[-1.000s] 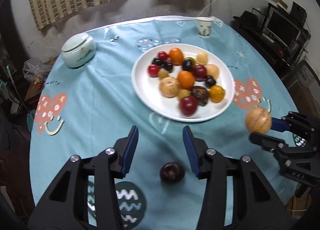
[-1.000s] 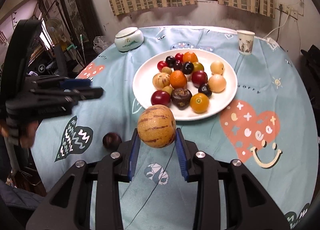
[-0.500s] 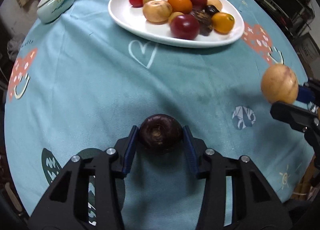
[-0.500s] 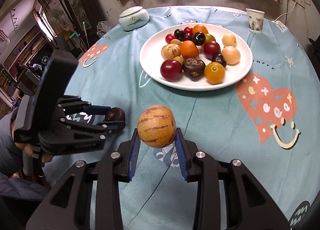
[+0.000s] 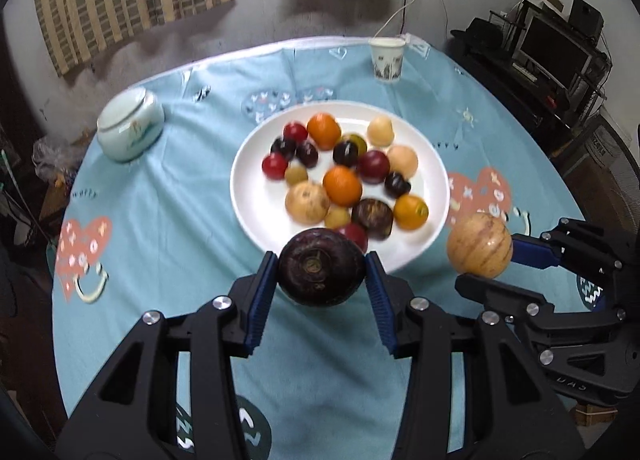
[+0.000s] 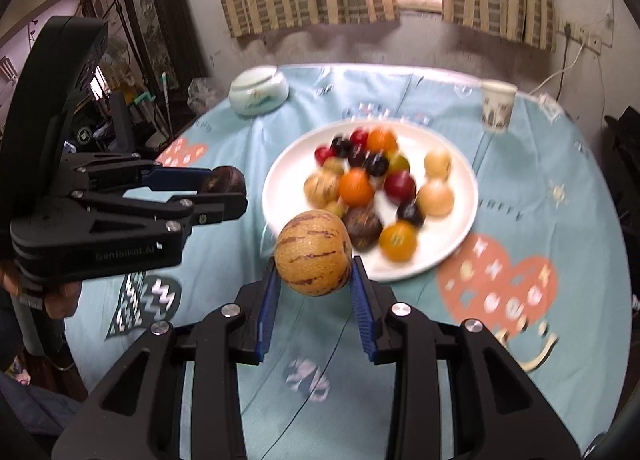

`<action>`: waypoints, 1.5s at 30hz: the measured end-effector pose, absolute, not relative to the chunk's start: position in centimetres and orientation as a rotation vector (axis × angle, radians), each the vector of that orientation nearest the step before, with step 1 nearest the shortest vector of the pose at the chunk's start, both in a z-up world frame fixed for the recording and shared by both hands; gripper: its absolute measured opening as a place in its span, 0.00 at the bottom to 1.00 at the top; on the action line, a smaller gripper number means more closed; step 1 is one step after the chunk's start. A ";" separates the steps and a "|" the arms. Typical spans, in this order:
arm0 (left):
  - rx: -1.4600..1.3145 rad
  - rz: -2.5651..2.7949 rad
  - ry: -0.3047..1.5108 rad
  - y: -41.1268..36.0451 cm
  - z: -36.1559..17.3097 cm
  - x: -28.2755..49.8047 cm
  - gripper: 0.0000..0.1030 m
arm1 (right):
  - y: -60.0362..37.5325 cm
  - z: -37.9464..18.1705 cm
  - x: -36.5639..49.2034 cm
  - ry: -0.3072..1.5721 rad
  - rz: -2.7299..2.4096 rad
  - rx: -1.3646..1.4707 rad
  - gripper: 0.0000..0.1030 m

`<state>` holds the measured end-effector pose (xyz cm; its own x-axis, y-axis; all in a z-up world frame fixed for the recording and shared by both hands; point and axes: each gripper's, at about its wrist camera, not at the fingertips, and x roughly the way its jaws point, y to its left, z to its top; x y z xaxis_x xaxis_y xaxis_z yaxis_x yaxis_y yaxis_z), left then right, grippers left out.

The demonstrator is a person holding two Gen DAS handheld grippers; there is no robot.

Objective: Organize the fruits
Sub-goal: 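Lower the dark fruit onto the plate with the left tool while the right tool places the striped fruit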

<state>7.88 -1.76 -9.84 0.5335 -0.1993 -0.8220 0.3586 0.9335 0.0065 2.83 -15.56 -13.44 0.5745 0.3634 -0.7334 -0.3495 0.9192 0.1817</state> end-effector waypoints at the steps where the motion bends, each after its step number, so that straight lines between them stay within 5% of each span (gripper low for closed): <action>1: 0.185 -0.335 0.947 -2.0 -9.5 8.2 0.44 | -15.7 -13.1 3.2 0.854 0.414 0.018 0.34; 20: 0.161 -0.289 0.893 -4.3 -7.4 15.1 0.44 | -17.0 -11.1 10.8 0.782 0.411 -0.001 0.34; 45: 0.165 -0.248 0.969 -5.1 -11.3 20.8 0.45 | -17.6 -13.6 16.2 0.825 0.387 0.007 0.34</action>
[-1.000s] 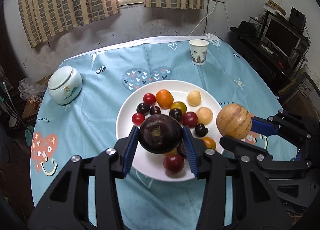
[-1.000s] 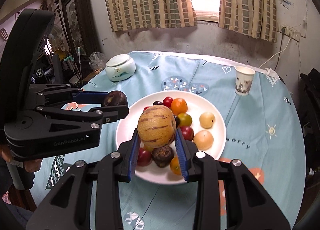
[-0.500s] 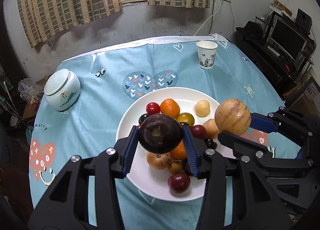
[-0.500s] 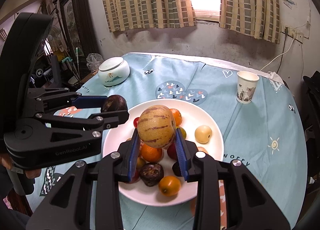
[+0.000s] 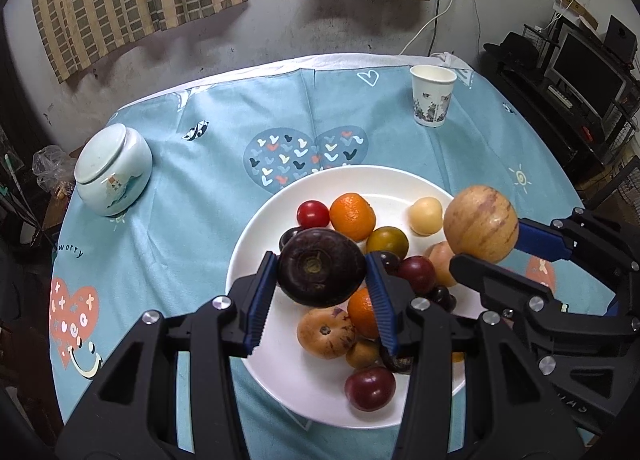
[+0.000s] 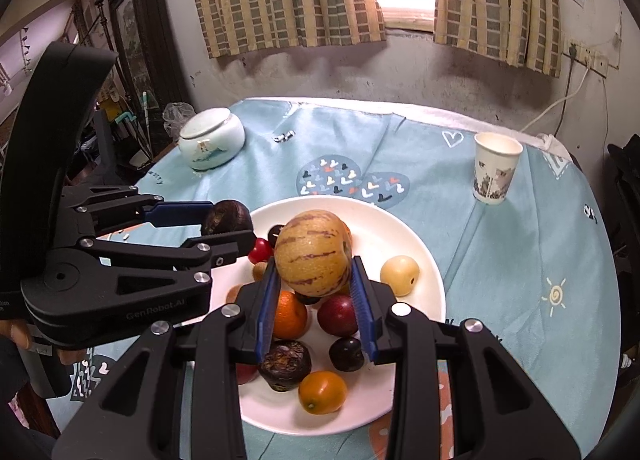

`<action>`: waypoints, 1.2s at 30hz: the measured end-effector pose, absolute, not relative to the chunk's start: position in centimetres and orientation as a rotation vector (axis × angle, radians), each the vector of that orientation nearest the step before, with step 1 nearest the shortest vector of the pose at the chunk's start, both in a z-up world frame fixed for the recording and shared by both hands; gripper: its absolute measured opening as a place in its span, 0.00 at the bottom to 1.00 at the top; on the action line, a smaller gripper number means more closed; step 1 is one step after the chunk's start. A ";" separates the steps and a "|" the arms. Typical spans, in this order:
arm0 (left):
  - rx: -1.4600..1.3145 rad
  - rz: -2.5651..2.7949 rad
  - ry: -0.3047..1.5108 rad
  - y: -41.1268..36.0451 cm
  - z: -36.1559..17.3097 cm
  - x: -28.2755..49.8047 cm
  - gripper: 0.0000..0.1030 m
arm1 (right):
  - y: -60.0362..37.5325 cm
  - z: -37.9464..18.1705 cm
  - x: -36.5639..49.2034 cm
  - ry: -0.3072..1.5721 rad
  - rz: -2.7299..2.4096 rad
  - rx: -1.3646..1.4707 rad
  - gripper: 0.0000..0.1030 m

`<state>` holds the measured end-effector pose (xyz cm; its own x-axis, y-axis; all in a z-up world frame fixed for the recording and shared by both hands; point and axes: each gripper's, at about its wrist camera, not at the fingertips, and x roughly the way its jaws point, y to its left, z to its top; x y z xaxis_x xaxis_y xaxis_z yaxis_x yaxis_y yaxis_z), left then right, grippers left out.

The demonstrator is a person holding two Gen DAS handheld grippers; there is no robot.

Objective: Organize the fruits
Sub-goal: 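Lower the dark fruit onto the plate with the left tool while the right tool places the striped fruit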

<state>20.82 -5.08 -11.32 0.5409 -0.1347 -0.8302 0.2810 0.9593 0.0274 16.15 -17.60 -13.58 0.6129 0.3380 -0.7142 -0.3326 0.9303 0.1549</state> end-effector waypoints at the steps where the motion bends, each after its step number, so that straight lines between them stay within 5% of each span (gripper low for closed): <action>1: 0.164 -0.247 0.974 -5.1 -11.5 20.9 0.45 | -17.6 -13.7 16.3 0.829 0.383 0.010 0.34; 21: 0.149 -0.257 0.905 -4.6 -7.9 16.9 0.45 | -16.9 -10.5 12.6 0.781 0.385 -0.017 0.34; 36: 0.157 -0.250 0.978 -5.1 -11.4 19.3 0.45 | -17.3 -15.0 15.1 0.879 0.356 0.011 0.34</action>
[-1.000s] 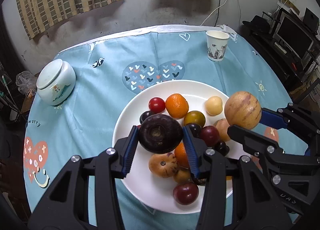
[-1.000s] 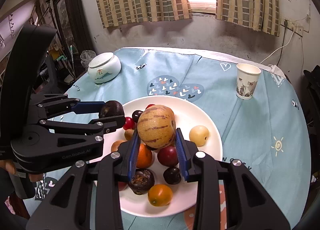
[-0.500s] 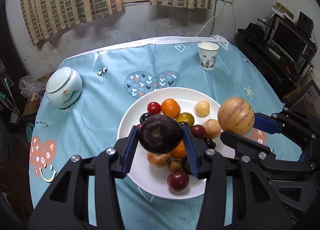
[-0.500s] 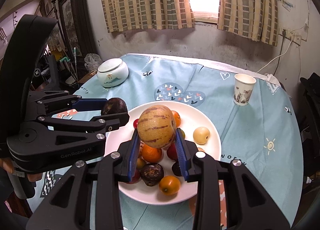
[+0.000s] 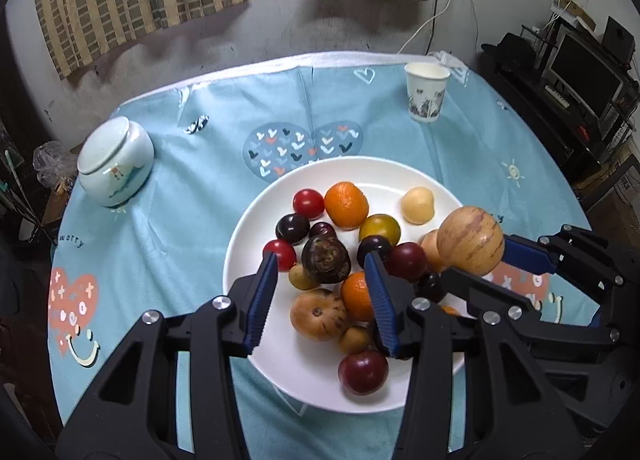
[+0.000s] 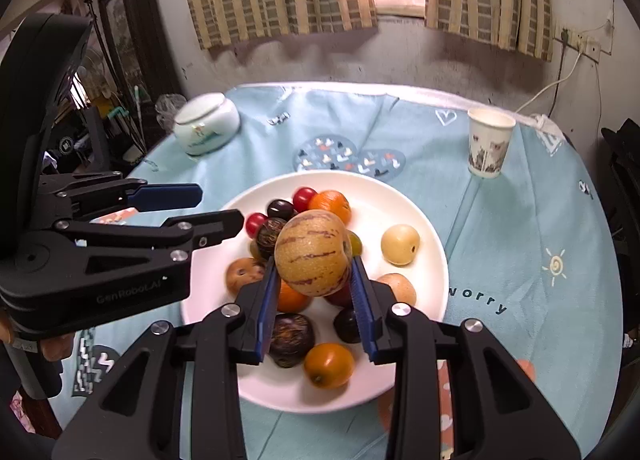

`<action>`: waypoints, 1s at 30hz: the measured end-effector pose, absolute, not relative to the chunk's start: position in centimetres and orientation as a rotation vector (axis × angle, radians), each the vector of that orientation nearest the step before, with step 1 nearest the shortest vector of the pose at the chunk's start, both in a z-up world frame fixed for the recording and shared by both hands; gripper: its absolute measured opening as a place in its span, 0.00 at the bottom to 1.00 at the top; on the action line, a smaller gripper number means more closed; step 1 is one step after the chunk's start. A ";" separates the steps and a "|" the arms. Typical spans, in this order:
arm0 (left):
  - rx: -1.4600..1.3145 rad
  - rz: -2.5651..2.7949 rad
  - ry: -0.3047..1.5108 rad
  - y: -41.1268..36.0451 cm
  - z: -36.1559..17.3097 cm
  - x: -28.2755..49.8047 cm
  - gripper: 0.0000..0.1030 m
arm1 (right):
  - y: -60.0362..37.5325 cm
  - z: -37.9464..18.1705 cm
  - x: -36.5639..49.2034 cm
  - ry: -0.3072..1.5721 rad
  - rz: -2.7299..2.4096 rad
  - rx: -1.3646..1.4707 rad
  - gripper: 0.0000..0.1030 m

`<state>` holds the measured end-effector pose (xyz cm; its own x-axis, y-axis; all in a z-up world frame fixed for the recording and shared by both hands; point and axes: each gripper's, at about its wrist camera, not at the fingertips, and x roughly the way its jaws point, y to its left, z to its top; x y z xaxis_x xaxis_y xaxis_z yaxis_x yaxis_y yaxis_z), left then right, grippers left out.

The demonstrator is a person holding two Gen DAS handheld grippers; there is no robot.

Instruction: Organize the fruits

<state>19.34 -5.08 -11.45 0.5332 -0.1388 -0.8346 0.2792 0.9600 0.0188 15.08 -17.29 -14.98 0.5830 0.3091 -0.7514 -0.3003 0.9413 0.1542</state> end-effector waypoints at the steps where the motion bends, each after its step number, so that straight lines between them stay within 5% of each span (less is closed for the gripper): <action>1: 0.160 -0.246 0.993 -5.2 -12.1 19.8 0.45 | -17.3 -15.5 15.6 0.892 0.354 0.012 0.34; 10: 0.159 -0.207 1.078 -4.8 -16.4 21.7 0.56 | -16.2 -18.9 18.2 0.947 0.344 -0.052 0.38; 13: 0.157 -0.196 1.079 -4.5 -16.7 21.8 0.58 | -16.8 -18.9 18.2 0.943 0.325 -0.038 0.59; 26: 0.149 -0.200 1.017 -4.6 -13.1 19.5 0.63 | -17.7 -15.7 15.5 0.896 0.304 -0.007 0.60; 30: 0.138 -0.195 0.951 -4.3 -10.0 17.4 0.73 | -17.9 -12.5 13.3 0.829 0.275 0.021 0.61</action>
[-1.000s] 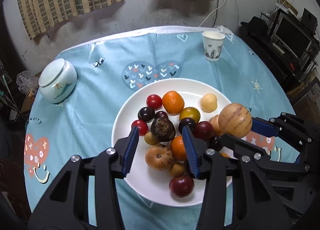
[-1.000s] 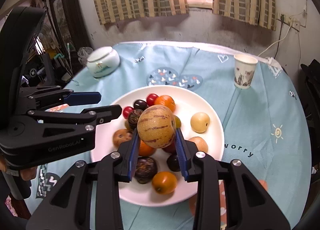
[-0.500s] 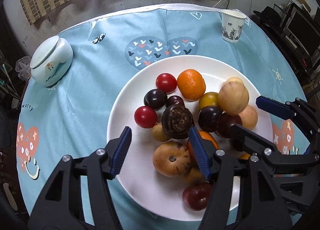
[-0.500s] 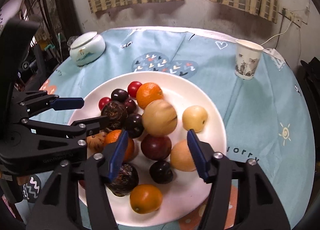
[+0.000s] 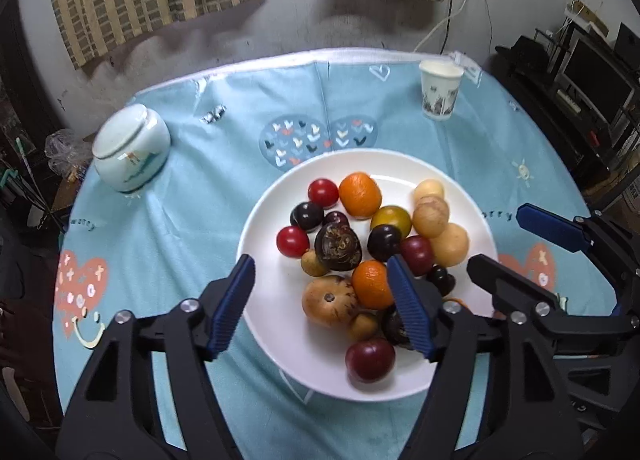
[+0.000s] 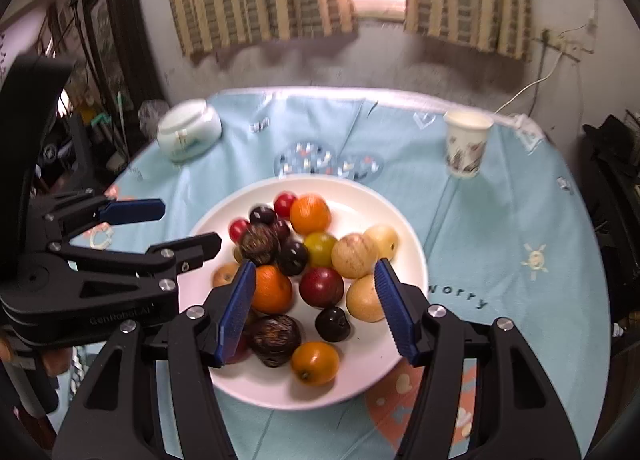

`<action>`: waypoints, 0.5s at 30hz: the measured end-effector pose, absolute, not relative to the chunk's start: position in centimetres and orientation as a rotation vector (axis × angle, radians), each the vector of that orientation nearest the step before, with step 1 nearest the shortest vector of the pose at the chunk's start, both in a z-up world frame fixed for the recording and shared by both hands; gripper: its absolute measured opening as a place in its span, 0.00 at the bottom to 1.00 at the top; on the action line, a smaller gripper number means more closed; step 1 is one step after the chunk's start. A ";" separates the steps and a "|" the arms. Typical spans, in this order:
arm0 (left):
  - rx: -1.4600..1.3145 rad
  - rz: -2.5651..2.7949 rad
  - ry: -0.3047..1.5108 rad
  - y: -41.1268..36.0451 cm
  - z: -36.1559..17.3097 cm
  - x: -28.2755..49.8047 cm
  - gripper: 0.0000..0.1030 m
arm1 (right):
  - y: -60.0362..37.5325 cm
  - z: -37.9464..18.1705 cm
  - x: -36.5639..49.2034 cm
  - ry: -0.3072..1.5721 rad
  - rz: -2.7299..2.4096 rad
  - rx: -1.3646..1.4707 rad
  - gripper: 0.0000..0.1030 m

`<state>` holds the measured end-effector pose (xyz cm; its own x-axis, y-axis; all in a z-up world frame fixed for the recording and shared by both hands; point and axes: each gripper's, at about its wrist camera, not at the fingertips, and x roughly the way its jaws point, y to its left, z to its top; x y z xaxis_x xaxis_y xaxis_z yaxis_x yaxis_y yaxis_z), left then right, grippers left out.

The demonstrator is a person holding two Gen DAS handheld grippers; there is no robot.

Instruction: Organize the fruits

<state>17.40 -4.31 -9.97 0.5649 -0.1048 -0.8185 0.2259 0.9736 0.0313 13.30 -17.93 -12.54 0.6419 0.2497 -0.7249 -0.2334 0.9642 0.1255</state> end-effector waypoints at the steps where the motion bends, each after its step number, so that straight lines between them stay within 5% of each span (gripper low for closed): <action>1: 0.137 -0.196 0.933 -4.2 -9.3 16.8 0.74 | -18.0 -11.8 12.6 0.808 0.268 0.031 0.62; 5: 0.155 -0.172 0.823 -3.8 -5.9 14.0 0.87 | -18.9 -8.6 8.9 0.700 0.239 0.093 0.63; 15: 0.142 -0.111 0.667 -2.3 -0.6 8.8 0.97 | -18.4 -10.0 1.8 0.759 0.215 0.036 0.66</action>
